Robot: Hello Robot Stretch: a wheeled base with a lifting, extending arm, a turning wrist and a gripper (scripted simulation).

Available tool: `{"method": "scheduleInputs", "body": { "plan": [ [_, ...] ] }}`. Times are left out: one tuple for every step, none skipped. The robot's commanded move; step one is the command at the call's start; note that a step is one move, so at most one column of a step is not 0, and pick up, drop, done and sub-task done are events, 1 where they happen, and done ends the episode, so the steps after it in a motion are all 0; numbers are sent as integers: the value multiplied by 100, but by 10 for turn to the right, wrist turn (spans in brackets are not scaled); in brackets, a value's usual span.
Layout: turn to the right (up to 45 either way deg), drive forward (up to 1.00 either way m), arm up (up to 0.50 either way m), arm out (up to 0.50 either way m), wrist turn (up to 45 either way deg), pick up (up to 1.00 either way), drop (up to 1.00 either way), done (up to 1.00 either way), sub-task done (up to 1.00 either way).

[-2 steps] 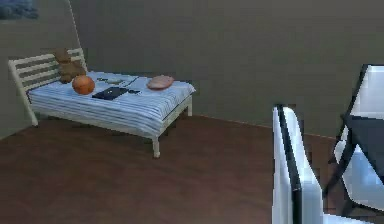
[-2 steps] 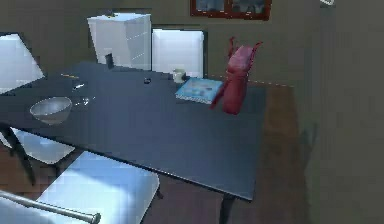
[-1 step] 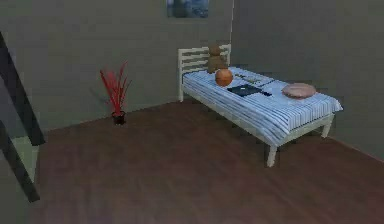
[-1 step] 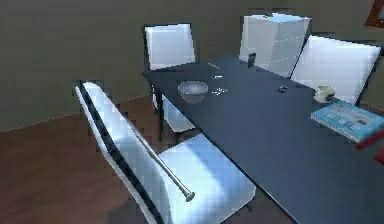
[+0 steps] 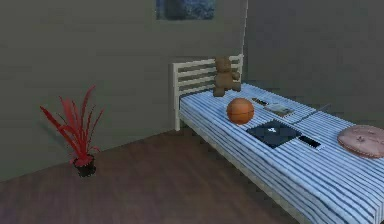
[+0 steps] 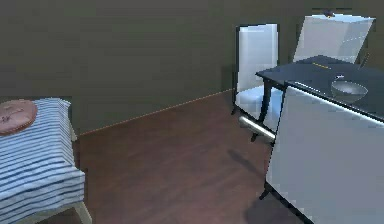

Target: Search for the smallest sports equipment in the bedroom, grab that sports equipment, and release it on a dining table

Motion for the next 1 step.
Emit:
{"method": "scheduleInputs", "body": {
  "plan": [
    [-30,0,0,0,0,0,0,0,0]
  ]
}}
